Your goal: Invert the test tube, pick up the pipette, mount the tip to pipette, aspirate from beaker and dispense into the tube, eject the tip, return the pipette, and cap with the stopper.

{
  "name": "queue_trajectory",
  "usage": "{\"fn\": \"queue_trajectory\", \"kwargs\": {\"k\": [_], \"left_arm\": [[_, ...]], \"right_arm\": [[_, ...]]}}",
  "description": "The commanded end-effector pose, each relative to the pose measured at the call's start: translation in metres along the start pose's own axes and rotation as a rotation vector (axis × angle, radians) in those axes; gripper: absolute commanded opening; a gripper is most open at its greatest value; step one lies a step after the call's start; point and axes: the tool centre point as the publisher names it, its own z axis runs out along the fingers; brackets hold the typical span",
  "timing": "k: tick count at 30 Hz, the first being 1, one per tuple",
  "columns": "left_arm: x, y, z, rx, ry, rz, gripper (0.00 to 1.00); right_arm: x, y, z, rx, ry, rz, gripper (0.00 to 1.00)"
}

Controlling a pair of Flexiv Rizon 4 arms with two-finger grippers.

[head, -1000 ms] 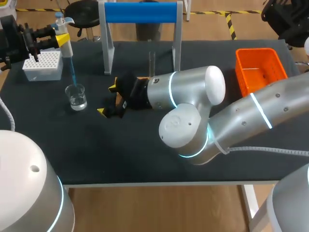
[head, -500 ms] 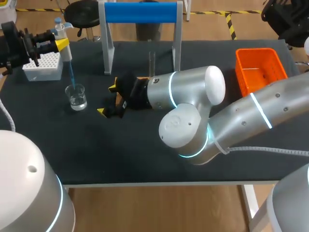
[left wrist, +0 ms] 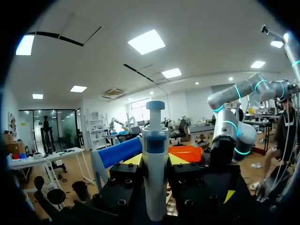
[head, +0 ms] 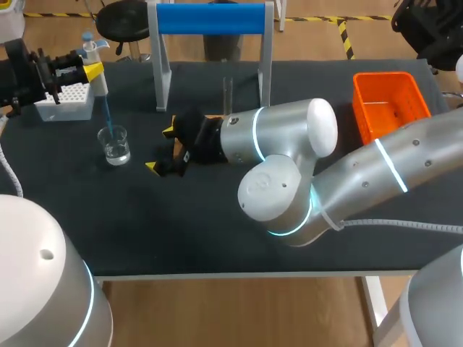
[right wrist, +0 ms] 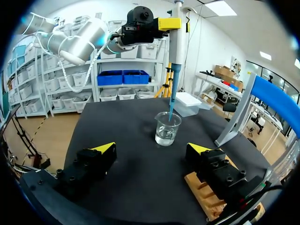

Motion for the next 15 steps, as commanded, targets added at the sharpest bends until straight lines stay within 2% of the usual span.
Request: {"fn": "queue_trajectory", "kwargs": {"k": [1, 15], "left_arm": [[-0.003, 0.008, 0.002, 0.009, 0.011, -0.001, 0.00], [-0.005, 0.025, 0.000, 0.006, 0.003, -0.047, 0.00]], "right_arm": [[0.001, 0.001, 0.000, 0.004, -0.003, 0.000, 1.00], [0.001, 0.001, 0.000, 0.004, -0.003, 0.000, 1.00]]}}
